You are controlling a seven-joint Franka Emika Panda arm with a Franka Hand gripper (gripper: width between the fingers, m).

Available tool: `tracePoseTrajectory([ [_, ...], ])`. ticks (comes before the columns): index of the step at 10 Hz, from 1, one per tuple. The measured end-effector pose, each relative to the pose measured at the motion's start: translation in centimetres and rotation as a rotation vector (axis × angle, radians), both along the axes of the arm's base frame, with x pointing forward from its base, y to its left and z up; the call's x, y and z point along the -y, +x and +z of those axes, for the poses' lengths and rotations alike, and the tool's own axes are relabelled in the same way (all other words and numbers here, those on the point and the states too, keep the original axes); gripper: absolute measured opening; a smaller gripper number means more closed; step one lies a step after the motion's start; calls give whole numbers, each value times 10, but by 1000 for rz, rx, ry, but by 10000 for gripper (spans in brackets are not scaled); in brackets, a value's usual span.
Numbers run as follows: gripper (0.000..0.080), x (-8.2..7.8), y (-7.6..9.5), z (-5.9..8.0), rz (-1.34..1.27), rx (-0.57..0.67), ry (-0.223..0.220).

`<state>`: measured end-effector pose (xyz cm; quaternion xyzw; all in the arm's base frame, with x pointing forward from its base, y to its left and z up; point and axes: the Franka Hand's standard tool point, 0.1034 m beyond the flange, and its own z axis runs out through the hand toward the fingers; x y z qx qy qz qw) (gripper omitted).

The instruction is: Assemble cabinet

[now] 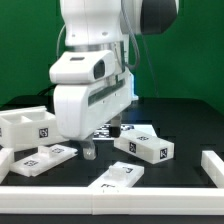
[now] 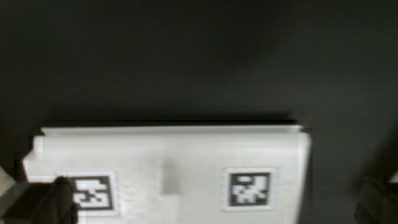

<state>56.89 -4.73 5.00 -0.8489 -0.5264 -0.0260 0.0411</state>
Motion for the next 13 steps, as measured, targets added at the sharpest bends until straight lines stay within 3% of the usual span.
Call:
tracePoseTrajectory([
  [2, 797, -4, 21, -6, -24, 15, 4],
  [6, 797, -16, 29, -26, -51, 10, 19],
  [9, 770, -15, 28, -27, -53, 8, 19],
  [10, 590, -15, 28, -27, -53, 8, 19],
  [11, 590, -15, 28, -27, -53, 8, 19],
  [12, 390, -15, 28, -27, -53, 7, 19],
  [13, 255, -15, 28, -27, -53, 7, 19],
])
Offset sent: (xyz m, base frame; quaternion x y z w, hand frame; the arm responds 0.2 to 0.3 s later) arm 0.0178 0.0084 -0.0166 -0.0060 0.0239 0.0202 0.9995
